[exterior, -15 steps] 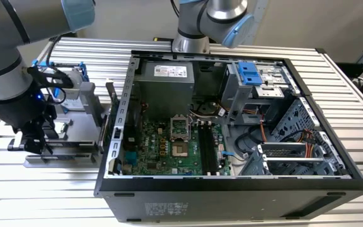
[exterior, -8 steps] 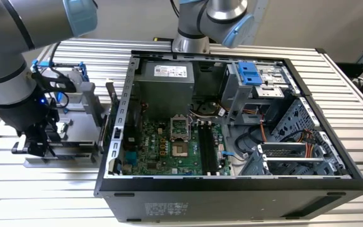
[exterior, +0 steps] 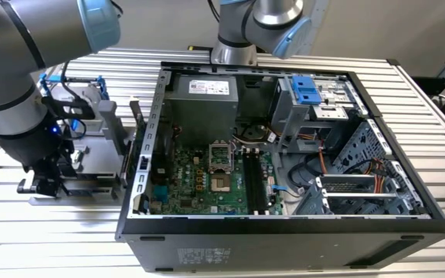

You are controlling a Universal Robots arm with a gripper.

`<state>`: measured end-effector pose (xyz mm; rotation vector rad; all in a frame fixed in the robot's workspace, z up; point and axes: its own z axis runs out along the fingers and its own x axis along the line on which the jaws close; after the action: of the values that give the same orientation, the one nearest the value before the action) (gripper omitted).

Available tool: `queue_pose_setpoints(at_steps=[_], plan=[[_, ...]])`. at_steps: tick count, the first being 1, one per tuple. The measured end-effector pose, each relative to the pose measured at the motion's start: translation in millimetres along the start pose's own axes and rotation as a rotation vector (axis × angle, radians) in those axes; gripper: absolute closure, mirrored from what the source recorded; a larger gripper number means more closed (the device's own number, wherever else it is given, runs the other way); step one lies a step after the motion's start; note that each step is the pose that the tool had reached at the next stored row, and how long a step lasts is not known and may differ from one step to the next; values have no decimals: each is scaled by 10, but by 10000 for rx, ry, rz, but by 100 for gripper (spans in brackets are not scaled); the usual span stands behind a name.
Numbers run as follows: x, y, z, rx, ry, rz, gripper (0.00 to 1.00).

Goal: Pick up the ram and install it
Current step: 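Pick up the ram and move it above insertion slot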

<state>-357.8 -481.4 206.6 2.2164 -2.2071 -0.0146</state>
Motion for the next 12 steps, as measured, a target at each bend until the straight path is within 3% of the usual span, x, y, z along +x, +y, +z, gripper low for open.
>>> queue_pose_setpoints(at_steps=[9, 12], plan=[[36, -1, 99, -1, -2, 43, 0], [52, -2, 120, -1, -36, 42, 0]])
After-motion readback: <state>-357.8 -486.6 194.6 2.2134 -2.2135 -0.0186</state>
